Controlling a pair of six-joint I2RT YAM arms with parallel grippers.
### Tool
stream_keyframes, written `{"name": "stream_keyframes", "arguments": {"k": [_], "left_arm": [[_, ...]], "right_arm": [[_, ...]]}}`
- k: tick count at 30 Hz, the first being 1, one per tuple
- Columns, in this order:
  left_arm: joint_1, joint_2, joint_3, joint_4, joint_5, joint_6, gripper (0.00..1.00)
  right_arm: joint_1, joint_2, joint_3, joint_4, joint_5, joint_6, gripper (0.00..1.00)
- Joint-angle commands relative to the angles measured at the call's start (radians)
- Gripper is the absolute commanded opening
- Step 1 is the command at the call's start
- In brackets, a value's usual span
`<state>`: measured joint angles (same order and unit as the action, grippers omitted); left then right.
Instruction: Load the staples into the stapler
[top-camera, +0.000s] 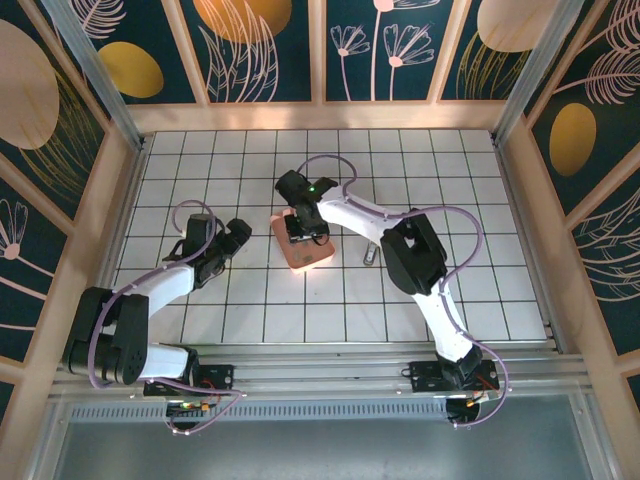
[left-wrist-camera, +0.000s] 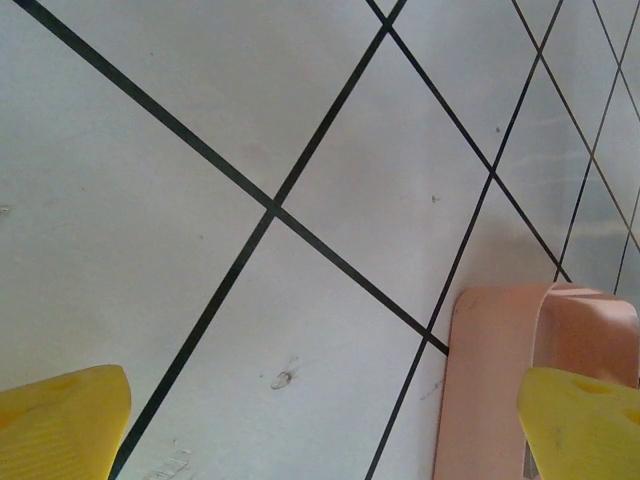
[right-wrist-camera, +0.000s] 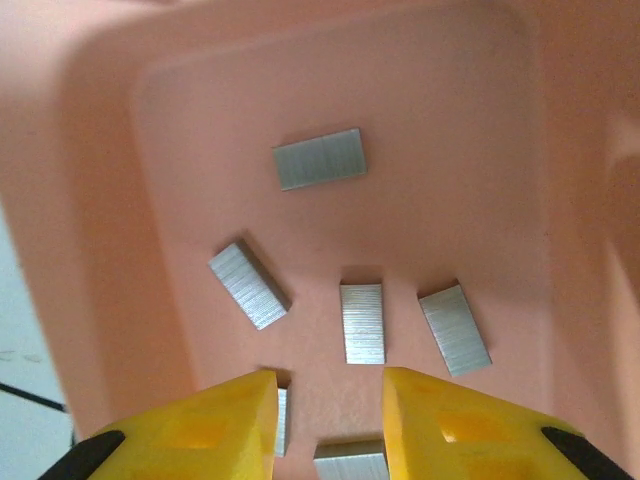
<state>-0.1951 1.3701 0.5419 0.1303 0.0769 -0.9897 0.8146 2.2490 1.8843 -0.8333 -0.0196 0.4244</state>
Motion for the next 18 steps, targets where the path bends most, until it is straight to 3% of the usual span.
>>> {"name": "stream_keyframes", "arguments": {"k": [1, 18], "left_arm": [[0.010, -0.022, -0.016, 0.015, -0.002, -0.003, 0.99], [0.011, -0.015, -0.016, 0.019, 0.017, 0.011, 0.99]], "right_arm": [[0.003, 0.029, 0.031, -0.041, 0.013, -0.007, 0.33], [-0.004, 0.075, 0.030, -0.009, 0.014, -0.013, 0.30]]}}
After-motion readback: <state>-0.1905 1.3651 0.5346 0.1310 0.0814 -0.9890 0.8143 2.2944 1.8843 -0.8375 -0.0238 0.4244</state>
